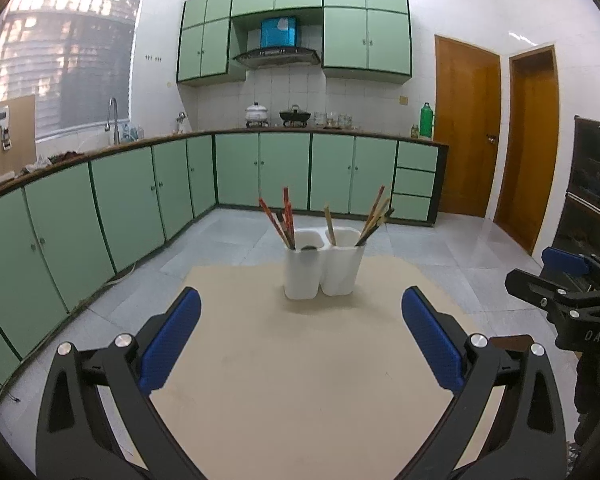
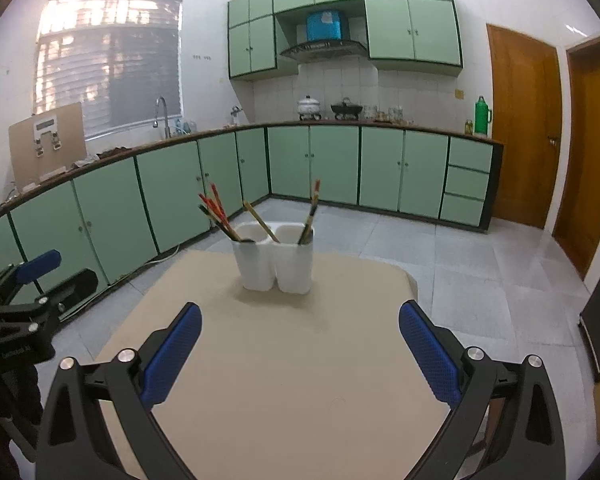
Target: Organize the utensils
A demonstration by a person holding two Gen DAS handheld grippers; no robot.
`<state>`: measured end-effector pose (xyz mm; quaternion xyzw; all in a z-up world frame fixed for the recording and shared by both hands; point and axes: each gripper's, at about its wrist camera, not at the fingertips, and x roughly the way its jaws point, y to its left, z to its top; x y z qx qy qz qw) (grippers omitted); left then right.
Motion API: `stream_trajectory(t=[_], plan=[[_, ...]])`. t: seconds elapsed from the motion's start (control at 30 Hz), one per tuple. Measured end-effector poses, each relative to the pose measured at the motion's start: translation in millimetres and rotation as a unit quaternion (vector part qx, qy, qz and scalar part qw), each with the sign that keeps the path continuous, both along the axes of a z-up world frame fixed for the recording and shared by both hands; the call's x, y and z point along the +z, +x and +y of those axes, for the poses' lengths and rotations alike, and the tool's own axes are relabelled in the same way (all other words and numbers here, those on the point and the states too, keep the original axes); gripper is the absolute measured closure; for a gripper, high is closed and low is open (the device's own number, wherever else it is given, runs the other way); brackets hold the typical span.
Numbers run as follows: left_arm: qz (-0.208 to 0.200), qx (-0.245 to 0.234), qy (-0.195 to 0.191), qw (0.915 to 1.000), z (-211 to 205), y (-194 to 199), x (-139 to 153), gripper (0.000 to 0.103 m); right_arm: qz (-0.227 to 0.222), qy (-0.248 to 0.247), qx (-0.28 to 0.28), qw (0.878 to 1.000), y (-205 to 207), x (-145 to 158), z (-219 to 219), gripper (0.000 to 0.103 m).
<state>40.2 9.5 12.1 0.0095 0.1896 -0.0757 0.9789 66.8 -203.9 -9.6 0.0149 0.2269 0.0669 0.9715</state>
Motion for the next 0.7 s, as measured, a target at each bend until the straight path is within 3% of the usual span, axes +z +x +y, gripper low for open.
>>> stream_trajectory(t=[0.33,0.7], plan=[[-0.032,0.012,0.005,0.9994,-1,-21,23,0.005,-0.032,-0.008,0.009,0.999,-17,24,14,0.006],[-0.033,0.023,-0.006,0.9992,1,-31,24,0.005,-0.039,-0.005,0.01,0.999,-24,28,19,0.006]])
